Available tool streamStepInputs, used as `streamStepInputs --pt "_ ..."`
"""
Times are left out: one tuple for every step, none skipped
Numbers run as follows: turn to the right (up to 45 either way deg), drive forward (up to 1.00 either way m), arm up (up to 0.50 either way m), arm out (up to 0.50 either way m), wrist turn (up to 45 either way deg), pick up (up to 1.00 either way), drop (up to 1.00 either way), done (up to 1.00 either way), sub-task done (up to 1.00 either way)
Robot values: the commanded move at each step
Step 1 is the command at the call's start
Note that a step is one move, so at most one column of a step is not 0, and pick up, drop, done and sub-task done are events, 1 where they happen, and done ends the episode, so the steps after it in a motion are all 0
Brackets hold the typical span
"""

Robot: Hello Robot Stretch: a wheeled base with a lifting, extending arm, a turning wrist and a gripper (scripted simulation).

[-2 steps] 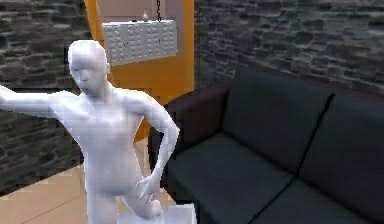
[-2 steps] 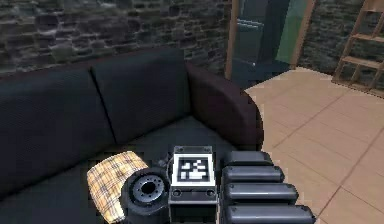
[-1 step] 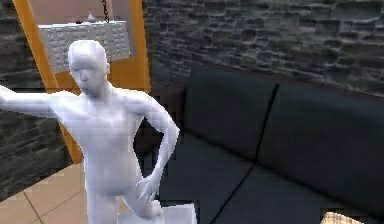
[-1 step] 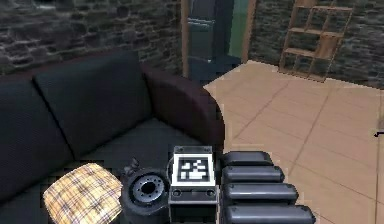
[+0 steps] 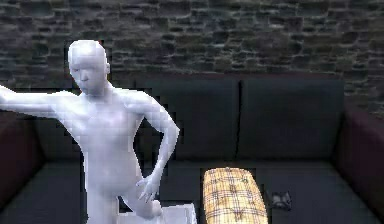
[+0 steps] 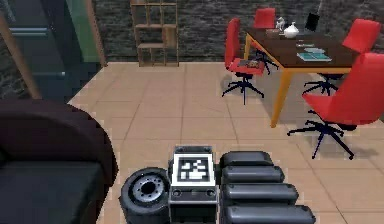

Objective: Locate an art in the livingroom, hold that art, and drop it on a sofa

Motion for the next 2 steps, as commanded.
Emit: streamStepInputs --pt "0.0 0.30 0.00 0.00 0.0 0.00 0.00 0.00 0.00" --pt "-45.0 0.00 0.00 0.00 0.0 0.00 0.00 0.00 0.00"
